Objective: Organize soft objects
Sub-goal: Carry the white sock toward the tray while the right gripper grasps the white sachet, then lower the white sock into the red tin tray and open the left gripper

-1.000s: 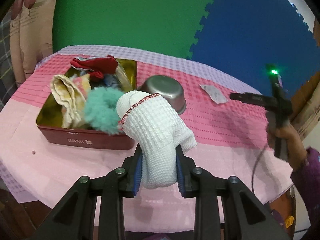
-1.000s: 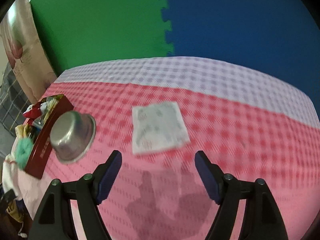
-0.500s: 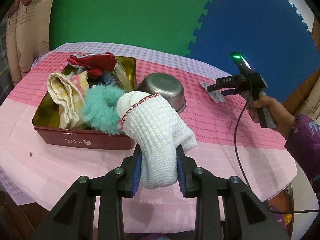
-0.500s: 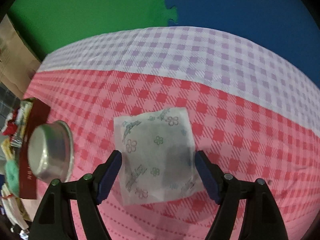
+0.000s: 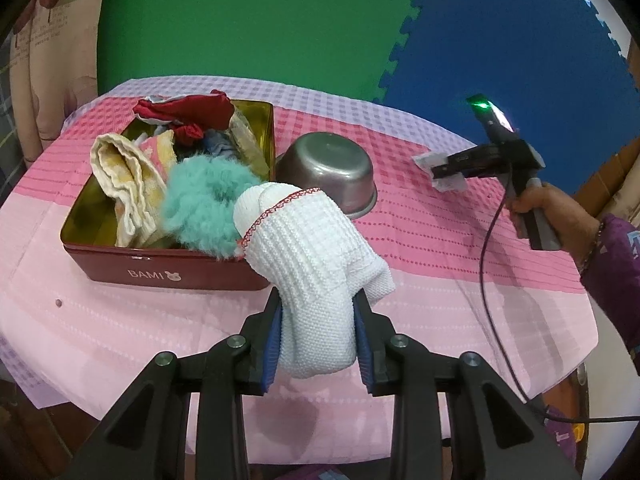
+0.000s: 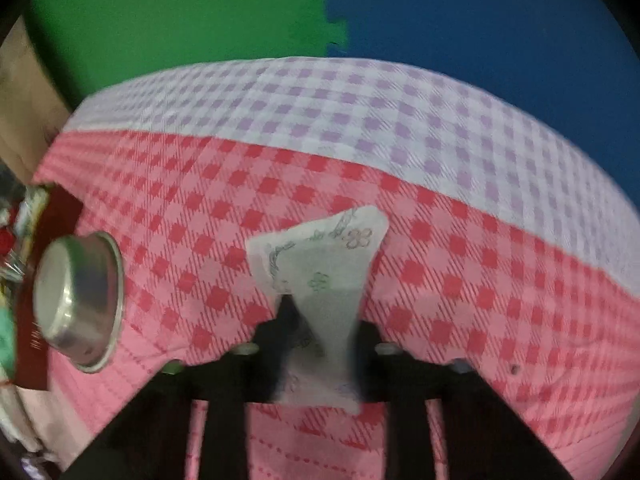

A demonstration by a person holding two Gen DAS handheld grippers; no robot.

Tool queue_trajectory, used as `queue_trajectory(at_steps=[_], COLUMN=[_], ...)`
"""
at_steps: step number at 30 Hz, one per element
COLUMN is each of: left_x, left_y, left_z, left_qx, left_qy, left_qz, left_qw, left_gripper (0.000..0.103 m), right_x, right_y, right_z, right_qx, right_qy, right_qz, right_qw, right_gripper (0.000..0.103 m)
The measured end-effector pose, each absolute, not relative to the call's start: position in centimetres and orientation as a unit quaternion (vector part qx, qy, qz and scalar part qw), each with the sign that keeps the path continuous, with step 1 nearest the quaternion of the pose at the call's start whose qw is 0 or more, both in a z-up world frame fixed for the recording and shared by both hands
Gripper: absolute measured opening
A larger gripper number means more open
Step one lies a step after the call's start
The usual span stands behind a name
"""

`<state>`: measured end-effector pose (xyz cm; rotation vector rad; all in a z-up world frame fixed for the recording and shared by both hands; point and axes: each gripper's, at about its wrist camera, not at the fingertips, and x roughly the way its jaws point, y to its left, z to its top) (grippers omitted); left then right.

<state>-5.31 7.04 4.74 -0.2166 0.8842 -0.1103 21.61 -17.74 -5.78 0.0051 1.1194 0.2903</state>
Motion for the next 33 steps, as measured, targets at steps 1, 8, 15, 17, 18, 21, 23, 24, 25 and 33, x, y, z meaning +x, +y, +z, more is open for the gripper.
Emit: queue_trajectory(at_steps=[1,8,15,17,18,21,23,24,25,33], left_x=[-5.3,-5.3,-5.6,-5.9,-5.9,-6.2,-6.3,-6.3,-6.3,-2.8], left_y=[7.0,7.0,6.6,6.4,6.4,6.5,7.1,7.4,7.8,11.9], left_z=[4.8,4.7,5.0,5.4,5.5,6.4,7.3,7.6,8.1,9.5], left_qx=[-0.103,-0.101,-0.095,-0.094,-0.092,-0.092,-0.102,-0.105,-0.108,-0.046], left_qy=[0.426,0.428,0.421,0.416,0.413,0.402,0.393,0.39,0.385,0.373], left_qz=[-0.053,-0.048,-0.053,-0.055,-0.056,-0.057,-0.053,-0.051,-0.047,0.003], left_qw=[0.897,0.897,0.901,0.903,0.904,0.909,0.912,0.913,0.915,0.927], left_gripper=[0.03,0.03,0.03,0.03,0.03,0.03,0.03,0.03,0.03,0.031], right_x=[21.1,17.2,10.9,8.8,7.8,4.7,3.8,2.9,2.3,0.1], right_y=[-18.6,-22.5,-24.8,-25.0,-24.9,-25.1,-24.8,-24.7,-24.9,-23.4], right_z=[-5.8,-5.5,-4.0,-3.2,-2.7,-1.3,-0.7,-0.6,-0.6,-1.0], right_qx=[0.016,0.091,0.172,0.183,0.184,0.187,0.183,0.184,0.188,0.187], right_qy=[0.533,0.517,0.472,0.459,0.452,0.432,0.425,0.423,0.423,0.424], right_qz=[0.14,0.153,0.192,0.202,0.205,0.214,0.218,0.221,0.224,0.232], right_qw=[0.835,0.837,0.843,0.846,0.849,0.856,0.859,0.859,0.858,0.855], right_gripper=[0.016,0.013,0.013,0.013,0.013,0.013,0.013,0.013,0.013,0.013])
